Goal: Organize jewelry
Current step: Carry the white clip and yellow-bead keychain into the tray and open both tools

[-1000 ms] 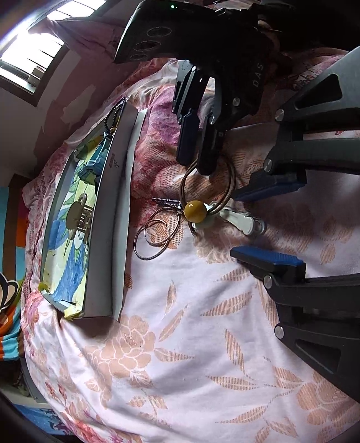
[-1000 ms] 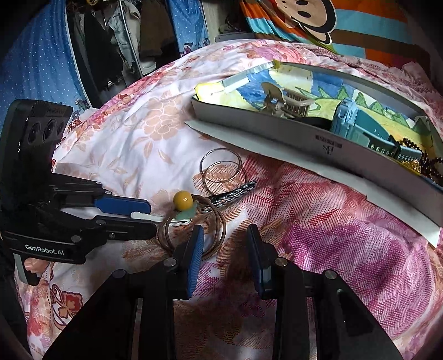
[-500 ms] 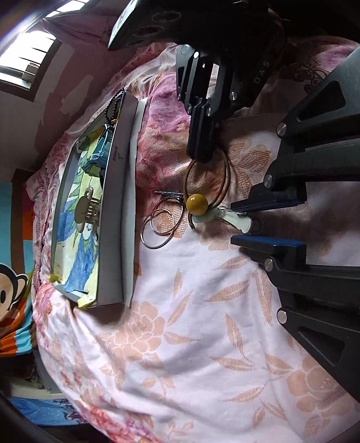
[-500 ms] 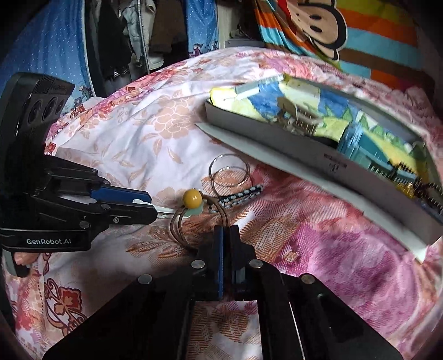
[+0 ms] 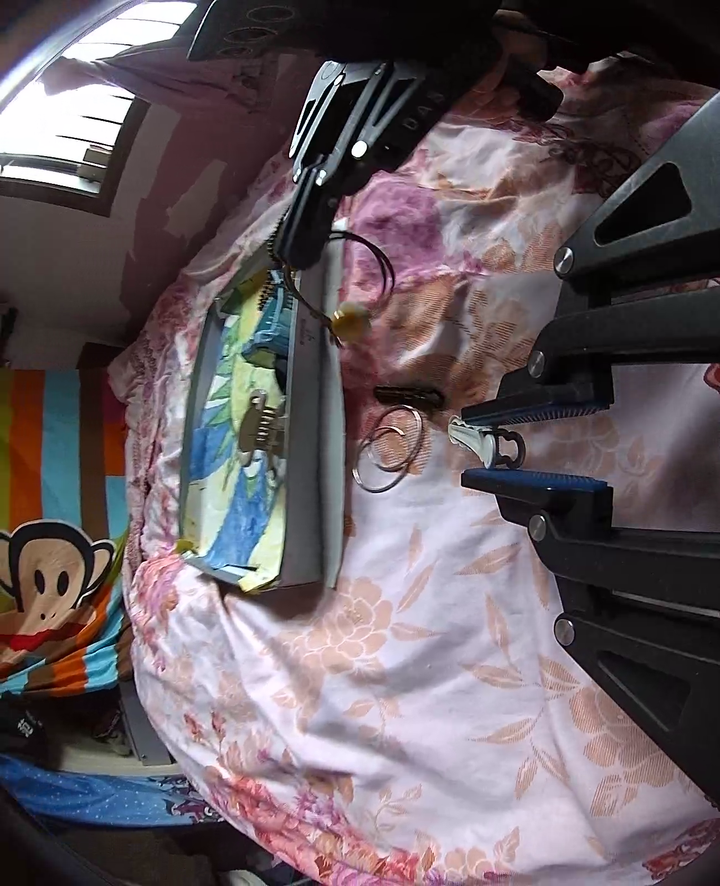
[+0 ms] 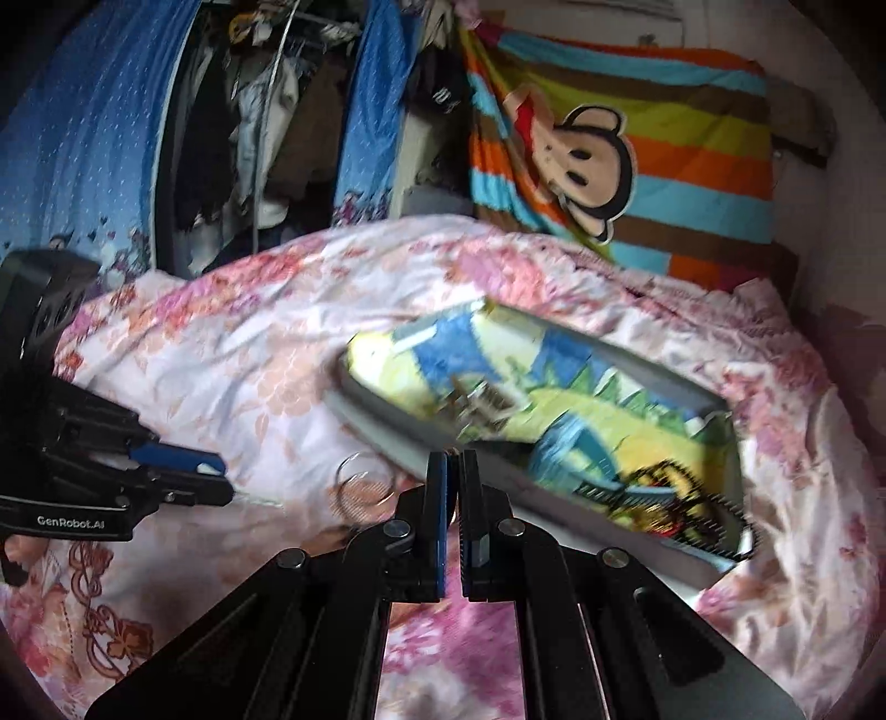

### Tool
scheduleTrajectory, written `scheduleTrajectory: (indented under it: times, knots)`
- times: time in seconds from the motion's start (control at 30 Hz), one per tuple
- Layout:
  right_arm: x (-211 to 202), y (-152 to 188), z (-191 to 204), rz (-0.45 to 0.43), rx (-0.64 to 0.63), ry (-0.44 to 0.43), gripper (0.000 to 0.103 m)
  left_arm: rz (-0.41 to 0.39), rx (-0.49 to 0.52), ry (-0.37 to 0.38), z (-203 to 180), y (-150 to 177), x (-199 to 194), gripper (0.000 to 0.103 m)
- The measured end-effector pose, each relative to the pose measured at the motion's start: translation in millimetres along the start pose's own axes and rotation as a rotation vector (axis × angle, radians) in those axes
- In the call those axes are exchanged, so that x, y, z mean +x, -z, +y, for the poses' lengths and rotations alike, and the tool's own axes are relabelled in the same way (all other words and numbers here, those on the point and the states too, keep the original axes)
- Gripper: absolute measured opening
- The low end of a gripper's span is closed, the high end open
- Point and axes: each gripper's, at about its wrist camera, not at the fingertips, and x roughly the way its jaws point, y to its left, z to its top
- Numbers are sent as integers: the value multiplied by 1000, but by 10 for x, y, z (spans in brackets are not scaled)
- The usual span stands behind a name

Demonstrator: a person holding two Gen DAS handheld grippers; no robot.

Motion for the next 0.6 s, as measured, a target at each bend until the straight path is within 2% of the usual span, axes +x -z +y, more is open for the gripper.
scheduleTrajectory:
  times: [0.07,0.2,0.37,0.5,0.6]
  knots:
    - [-45,-72,-137,-32,28,38,3,-56,-18,-4,15,-77,-53,15]
    - [-84,-189,-499,-99,140,94,3,-164,-125,-9,161,-367,-84,15]
    - [91,-171,-826,-131,234,146,4,-273,-127,-46,183,-824,96,15]
    - [351,-17,-927,-121,281,170,4,-301,-149,-41,168,-1058,413,15]
    - [524,135,-928,-104,295,178,4,-278,-162,-41,147,-1064,684,15]
